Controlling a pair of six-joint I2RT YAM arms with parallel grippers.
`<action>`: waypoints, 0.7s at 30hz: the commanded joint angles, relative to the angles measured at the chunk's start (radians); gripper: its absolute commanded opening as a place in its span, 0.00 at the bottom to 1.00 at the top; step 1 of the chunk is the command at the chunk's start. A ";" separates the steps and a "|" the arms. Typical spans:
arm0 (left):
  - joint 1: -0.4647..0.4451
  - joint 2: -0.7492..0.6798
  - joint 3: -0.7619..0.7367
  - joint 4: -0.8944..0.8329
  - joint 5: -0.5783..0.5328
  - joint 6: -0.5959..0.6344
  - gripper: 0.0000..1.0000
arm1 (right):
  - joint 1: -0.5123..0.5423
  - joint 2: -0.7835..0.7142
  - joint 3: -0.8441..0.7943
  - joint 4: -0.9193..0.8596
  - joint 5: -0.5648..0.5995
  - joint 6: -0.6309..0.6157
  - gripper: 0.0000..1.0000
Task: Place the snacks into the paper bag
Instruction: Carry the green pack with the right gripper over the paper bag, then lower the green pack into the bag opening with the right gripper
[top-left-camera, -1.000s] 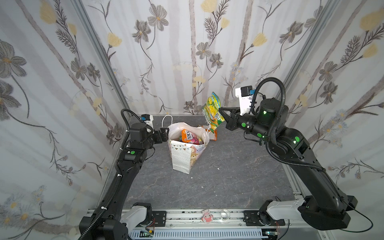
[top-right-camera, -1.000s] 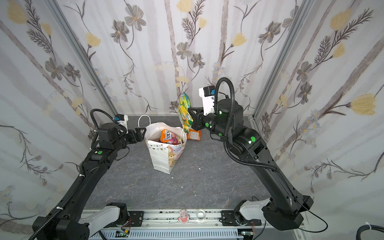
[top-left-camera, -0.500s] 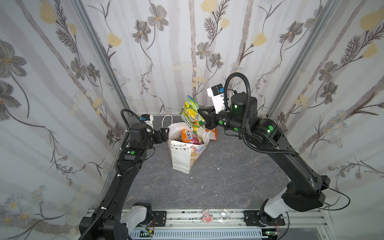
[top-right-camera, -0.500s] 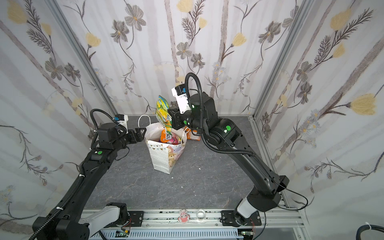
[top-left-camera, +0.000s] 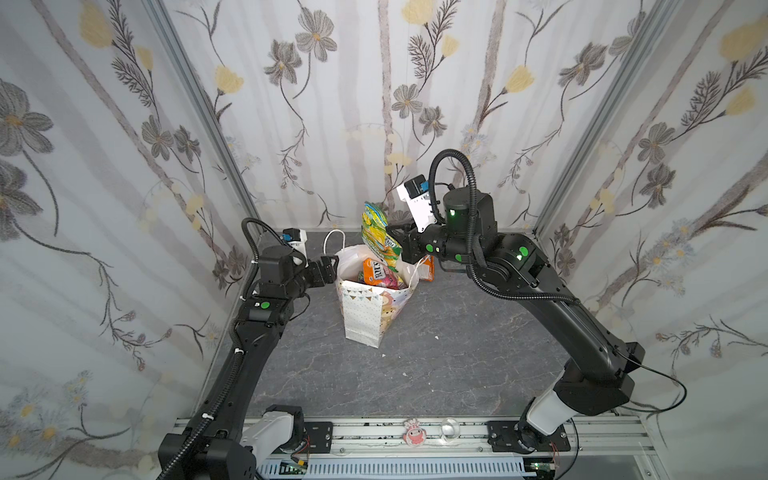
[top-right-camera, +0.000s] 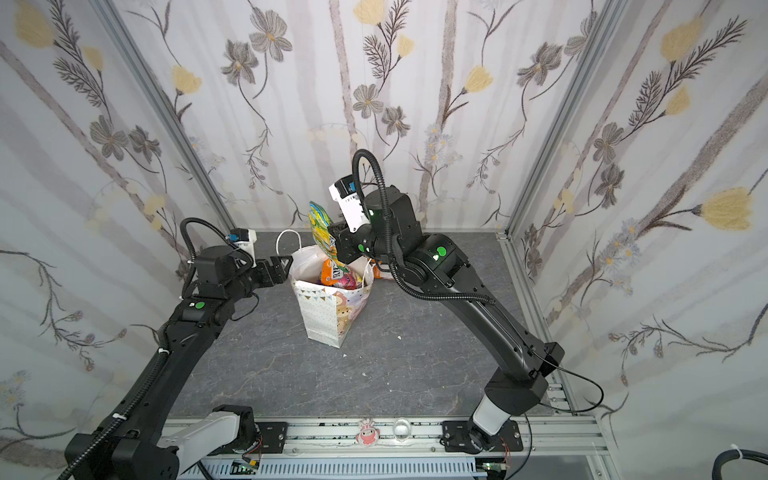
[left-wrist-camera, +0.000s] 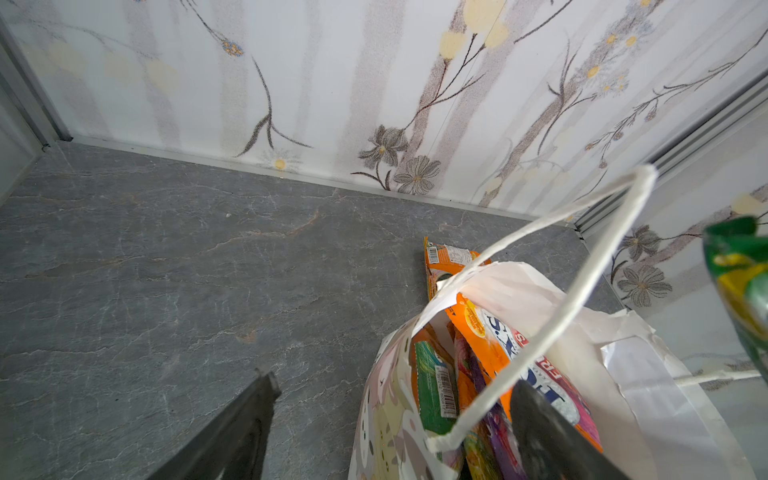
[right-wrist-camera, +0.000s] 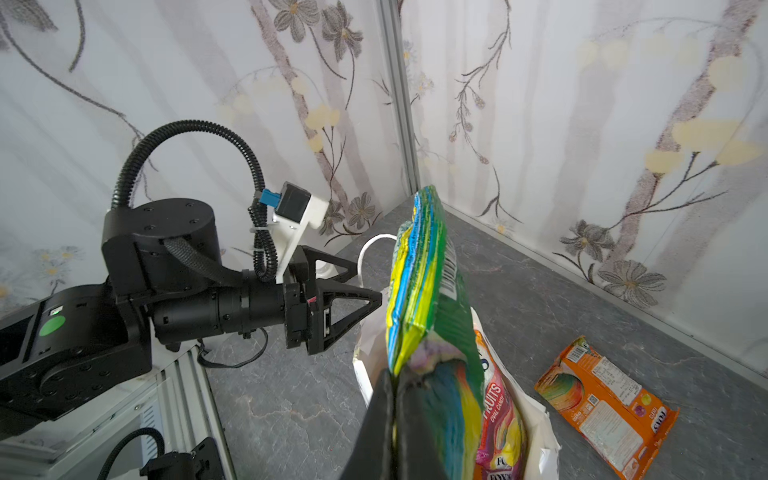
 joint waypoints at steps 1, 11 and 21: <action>0.002 -0.005 -0.003 0.038 0.005 -0.005 0.88 | -0.006 0.020 0.004 0.011 -0.064 -0.060 0.00; 0.002 -0.012 -0.003 0.039 0.004 -0.003 0.88 | -0.081 0.094 0.006 -0.048 -0.122 -0.200 0.00; 0.005 -0.015 -0.005 0.042 0.002 -0.002 0.89 | -0.086 0.149 0.006 -0.109 -0.253 -0.275 0.00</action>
